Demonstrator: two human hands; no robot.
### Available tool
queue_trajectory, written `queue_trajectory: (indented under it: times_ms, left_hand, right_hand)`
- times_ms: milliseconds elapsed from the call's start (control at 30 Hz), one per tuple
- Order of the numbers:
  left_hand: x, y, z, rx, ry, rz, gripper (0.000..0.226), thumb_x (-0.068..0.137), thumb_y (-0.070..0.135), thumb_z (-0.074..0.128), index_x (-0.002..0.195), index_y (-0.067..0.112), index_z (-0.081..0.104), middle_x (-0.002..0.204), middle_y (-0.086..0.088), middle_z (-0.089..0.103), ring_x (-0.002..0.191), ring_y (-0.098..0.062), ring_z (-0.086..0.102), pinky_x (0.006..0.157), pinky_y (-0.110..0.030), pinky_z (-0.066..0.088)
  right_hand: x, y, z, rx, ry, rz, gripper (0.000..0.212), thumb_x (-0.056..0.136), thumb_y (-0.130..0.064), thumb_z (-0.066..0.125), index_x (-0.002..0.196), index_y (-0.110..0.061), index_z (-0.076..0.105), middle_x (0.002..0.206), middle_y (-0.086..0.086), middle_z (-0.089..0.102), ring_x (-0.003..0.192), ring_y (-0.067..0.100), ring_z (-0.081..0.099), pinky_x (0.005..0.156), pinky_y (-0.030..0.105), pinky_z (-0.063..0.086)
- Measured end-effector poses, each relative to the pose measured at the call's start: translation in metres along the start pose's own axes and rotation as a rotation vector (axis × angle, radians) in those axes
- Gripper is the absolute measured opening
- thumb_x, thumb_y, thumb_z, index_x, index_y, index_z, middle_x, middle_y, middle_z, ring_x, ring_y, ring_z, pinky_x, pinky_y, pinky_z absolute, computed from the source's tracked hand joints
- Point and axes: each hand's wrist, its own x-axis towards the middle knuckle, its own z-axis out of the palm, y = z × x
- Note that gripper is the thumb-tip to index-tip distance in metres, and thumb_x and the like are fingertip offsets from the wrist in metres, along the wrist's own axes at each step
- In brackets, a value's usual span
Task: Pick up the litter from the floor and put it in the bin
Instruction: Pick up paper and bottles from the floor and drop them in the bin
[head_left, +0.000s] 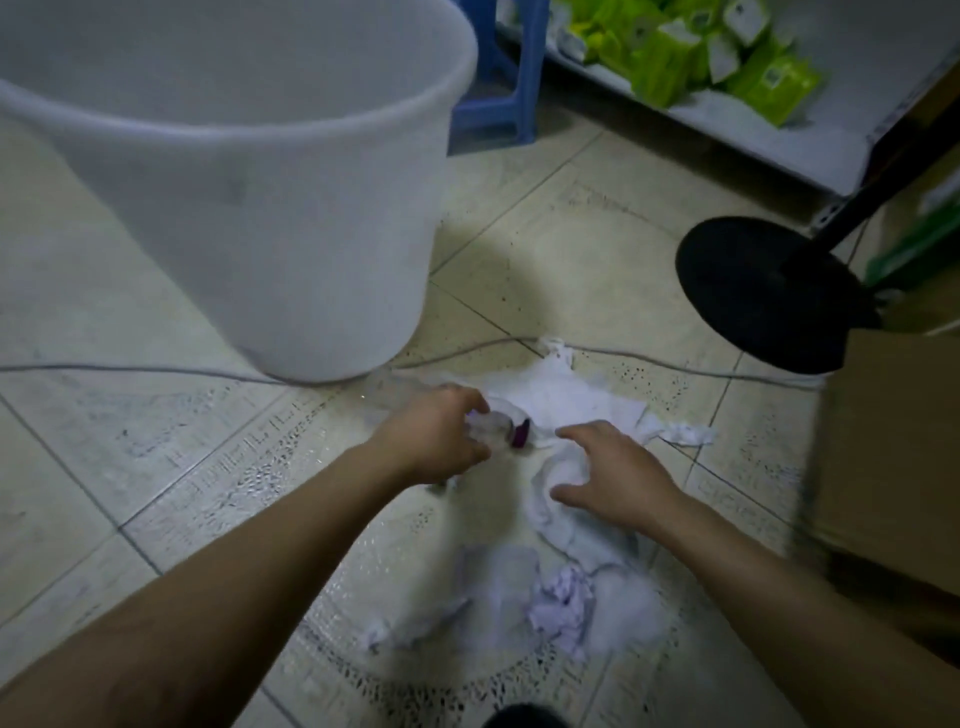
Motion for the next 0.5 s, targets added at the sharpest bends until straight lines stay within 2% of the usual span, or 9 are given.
queue_trajectory:
  times_ms: [133, 200, 300, 400, 500]
  left_hand:
    - [0.004, -0.006, 0.038, 0.068, 0.046, -0.005, 0.047, 0.08, 0.031, 0.067, 0.124, 0.019, 0.056, 0.127, -0.005, 0.055, 0.113, -0.023, 0.052, 0.091, -0.036, 0.046]
    - [0.01, -0.01, 0.044, 0.105, 0.119, 0.011, 0.048, 0.081, 0.026, 0.063, 0.128, 0.018, 0.052, 0.134, -0.008, 0.051, 0.119, -0.027, 0.048, 0.094, -0.038, 0.044]
    - [0.024, -0.014, 0.045, 0.109, 0.203, -0.007, 0.054, 0.084, 0.023, 0.058, 0.136, 0.019, 0.043, 0.149, -0.009, 0.037, 0.129, -0.031, 0.039, 0.102, -0.043, 0.039]
    - [0.04, -0.017, 0.044, 0.198, 0.191, -0.01, 0.06, 0.088, 0.03, 0.054, 0.143, 0.025, 0.031, 0.154, -0.005, 0.029, 0.132, -0.033, 0.033, 0.104, -0.049, 0.036]
    - [0.049, -0.021, 0.045, 0.314, 0.128, -0.025, 0.063, 0.091, 0.035, 0.05, 0.146, 0.027, 0.023, 0.149, -0.006, 0.038, 0.128, -0.032, 0.035, 0.1, -0.047, 0.036]
  right_hand:
    - [-0.001, 0.018, 0.033, -0.199, -0.083, 0.095, 0.1, 0.063, -0.072, 0.064, 0.145, -0.027, 0.028, 0.145, 0.007, 0.042, 0.13, 0.029, 0.041, 0.101, 0.042, 0.035]
    - [0.002, 0.021, 0.044, -0.254, -0.081, 0.109, 0.1, 0.065, -0.073, 0.061, 0.146, -0.027, 0.026, 0.145, 0.008, 0.042, 0.129, 0.03, 0.041, 0.102, 0.043, 0.032]
    - [0.006, 0.018, 0.054, -0.338, -0.039, 0.023, 0.073, 0.077, -0.061, 0.059, 0.139, -0.028, 0.039, 0.135, 0.005, 0.052, 0.121, 0.027, 0.046, 0.101, 0.041, 0.031]
    - [0.008, 0.012, 0.06, -0.261, 0.068, -0.119, 0.032, 0.086, -0.04, 0.055, 0.115, -0.029, 0.063, 0.115, -0.002, 0.064, 0.108, 0.021, 0.05, 0.096, 0.036, 0.03]
    - [0.009, 0.003, 0.06, -0.036, 0.18, -0.176, 0.023, 0.086, -0.038, 0.057, 0.101, -0.027, 0.071, 0.103, -0.004, 0.069, 0.101, 0.02, 0.053, 0.09, 0.035, 0.035]
